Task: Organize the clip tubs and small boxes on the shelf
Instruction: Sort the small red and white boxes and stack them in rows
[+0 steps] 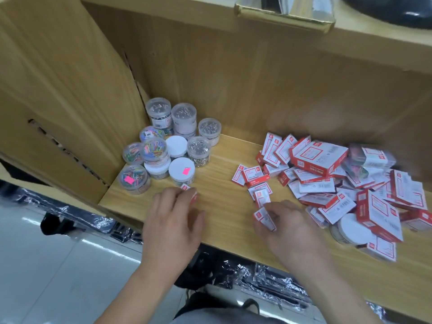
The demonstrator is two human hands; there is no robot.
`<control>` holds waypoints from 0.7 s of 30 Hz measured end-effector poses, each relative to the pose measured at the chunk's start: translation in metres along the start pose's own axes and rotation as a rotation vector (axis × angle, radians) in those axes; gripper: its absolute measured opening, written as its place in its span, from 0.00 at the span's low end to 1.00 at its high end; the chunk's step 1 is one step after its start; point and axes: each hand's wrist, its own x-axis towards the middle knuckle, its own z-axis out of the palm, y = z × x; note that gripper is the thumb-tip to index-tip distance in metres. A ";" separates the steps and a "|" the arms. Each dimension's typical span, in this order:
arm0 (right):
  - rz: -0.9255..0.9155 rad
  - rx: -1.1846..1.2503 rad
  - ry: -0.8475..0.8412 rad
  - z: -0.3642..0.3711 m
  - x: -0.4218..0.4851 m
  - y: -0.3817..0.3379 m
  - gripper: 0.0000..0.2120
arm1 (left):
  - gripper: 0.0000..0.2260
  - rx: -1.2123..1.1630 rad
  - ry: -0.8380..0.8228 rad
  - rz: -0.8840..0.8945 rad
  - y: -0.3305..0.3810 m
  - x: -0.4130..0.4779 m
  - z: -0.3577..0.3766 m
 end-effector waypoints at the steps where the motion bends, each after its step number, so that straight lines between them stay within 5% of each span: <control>1: 0.022 0.023 0.036 -0.003 -0.001 0.007 0.10 | 0.18 -0.087 -0.025 0.056 0.015 0.002 0.005; 6: 0.143 0.268 0.206 -0.011 -0.002 0.039 0.12 | 0.22 -0.241 -0.283 0.116 0.082 0.028 0.062; 21: 0.158 0.393 0.265 -0.007 -0.010 0.064 0.11 | 0.28 -0.213 -0.313 0.106 0.075 0.034 0.093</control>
